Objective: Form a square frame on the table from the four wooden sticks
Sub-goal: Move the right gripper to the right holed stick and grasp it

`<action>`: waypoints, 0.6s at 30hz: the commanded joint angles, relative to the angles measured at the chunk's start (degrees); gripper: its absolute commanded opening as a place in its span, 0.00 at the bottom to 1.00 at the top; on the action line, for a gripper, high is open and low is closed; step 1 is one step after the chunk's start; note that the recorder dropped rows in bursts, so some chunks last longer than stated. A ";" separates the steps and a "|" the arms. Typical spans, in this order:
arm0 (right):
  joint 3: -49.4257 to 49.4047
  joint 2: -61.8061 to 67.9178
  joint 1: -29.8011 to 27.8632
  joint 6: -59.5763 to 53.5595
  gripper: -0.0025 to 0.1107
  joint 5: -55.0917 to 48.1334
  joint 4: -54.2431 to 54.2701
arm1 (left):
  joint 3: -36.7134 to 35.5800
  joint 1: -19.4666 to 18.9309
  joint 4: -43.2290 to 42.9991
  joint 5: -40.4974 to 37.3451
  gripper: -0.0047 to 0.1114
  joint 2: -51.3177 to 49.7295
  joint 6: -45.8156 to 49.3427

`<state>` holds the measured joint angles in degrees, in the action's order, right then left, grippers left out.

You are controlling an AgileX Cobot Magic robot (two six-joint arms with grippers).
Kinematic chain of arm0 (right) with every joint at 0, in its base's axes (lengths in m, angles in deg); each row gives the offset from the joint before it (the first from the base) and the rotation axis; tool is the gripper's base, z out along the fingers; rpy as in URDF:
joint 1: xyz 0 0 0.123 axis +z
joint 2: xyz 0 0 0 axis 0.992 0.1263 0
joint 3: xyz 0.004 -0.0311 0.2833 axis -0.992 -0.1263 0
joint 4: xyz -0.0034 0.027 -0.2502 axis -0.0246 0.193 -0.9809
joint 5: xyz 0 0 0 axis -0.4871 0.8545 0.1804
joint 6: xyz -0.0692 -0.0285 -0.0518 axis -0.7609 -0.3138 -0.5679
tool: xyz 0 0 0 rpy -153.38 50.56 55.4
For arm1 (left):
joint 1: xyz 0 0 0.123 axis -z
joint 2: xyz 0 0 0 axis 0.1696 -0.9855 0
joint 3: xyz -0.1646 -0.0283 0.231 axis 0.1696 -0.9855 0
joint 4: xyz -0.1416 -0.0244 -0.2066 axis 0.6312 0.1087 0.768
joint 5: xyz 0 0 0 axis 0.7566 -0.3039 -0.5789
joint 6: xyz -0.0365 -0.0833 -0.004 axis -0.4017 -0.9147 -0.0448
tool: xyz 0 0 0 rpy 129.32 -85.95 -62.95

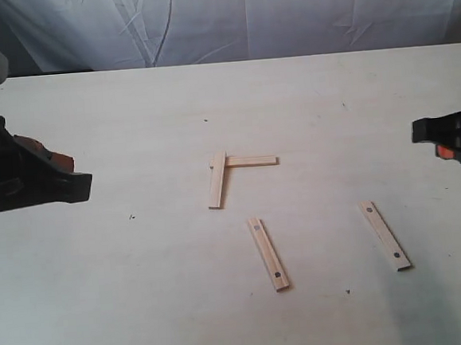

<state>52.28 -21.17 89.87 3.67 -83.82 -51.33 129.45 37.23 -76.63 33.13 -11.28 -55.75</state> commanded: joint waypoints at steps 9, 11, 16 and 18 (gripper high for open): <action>7.32 24.09 7.31 -0.55 0.35 -4.92 -1.72 | -0.12 0.11 -0.30 0.66 0.04 0.31 -0.36; 7.32 26.49 7.31 -0.55 0.35 -4.45 -1.72 | -0.12 0.11 -0.30 0.66 0.04 0.31 -0.36; 7.32 29.85 8.74 -0.41 0.35 -2.70 -3.63 | -0.12 0.11 -0.30 0.66 0.04 0.31 -0.36; 7.45 30.53 8.98 0.27 0.36 -2.43 -4.08 | -0.12 0.11 -0.30 0.66 0.04 0.31 -0.36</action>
<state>59.19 8.34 98.24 3.50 -87.34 -54.00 129.45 37.23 -76.63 33.13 -11.28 -55.75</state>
